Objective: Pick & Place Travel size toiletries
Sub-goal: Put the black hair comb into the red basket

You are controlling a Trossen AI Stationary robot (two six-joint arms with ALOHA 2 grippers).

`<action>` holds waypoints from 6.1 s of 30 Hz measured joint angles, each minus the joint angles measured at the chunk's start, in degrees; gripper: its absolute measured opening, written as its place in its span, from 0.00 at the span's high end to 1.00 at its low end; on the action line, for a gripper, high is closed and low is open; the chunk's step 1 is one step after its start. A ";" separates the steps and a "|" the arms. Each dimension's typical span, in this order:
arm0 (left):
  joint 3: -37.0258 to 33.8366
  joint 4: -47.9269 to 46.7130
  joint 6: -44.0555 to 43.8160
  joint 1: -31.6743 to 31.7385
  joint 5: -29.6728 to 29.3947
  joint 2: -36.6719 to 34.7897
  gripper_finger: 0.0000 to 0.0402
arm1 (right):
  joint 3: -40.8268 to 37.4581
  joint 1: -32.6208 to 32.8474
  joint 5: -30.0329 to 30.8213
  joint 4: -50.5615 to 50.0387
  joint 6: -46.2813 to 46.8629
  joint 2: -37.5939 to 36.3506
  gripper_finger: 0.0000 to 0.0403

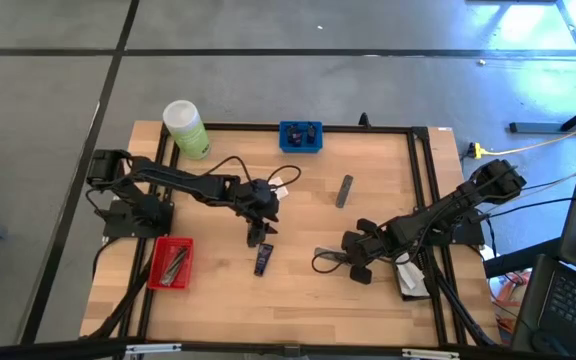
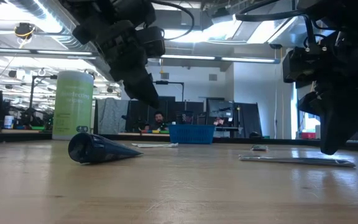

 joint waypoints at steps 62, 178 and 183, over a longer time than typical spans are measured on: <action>0.02 0.01 -5.43 0.00 -0.50 -0.02 0.54 | 9.77 9.84 9.26 -10.61 3.82 6.11 0.49; 8.17 22.51 -9.47 -0.27 19.49 21.22 0.54 | 9.22 4.85 -0.13 -4.31 0.02 6.02 1.00; 8.17 22.50 -9.45 -0.83 18.31 21.37 0.54 | 9.22 4.84 -0.11 -3.54 -0.33 6.02 1.00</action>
